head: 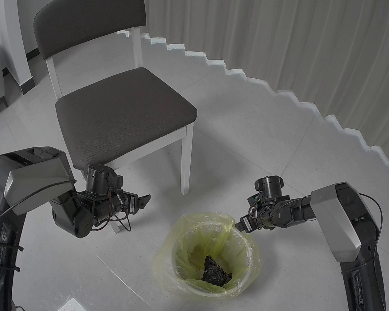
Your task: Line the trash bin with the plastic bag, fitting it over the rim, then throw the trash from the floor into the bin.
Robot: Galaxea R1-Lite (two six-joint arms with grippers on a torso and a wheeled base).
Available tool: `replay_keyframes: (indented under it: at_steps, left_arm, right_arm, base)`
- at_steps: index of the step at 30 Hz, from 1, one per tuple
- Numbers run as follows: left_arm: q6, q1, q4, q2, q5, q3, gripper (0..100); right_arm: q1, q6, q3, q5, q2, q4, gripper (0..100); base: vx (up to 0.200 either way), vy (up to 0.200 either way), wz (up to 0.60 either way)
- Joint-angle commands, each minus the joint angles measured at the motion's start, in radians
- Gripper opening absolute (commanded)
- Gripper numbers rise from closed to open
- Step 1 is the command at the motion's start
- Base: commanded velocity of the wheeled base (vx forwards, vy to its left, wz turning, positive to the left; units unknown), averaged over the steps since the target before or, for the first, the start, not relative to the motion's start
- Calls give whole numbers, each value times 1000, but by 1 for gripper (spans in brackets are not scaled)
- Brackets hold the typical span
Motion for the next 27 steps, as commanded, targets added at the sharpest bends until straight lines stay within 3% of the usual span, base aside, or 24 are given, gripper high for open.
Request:
replay_keyframes:
  at_steps: [1,15,22,27]
  left_arm:
    - [-8,-5,-9,-2,0,9,100]
    - [-23,-7,-35,-44,0,21,100]
    - [-24,-33,-46,-156,-3,98,100]
    - [-86,-91,-62,-318,-9,197,100]
  right_arm:
    - [-1,-1,-39,0,56,2,100]
    - [-24,-9,-46,0,37,6,100]
    - [-68,-18,142,0,-174,3,100]
    - [-73,-4,311,0,-363,-15,100]
  base:
    - [0,0,0]
    - [0,0,0]
    - [0,0,0]
    - [0,0,0]
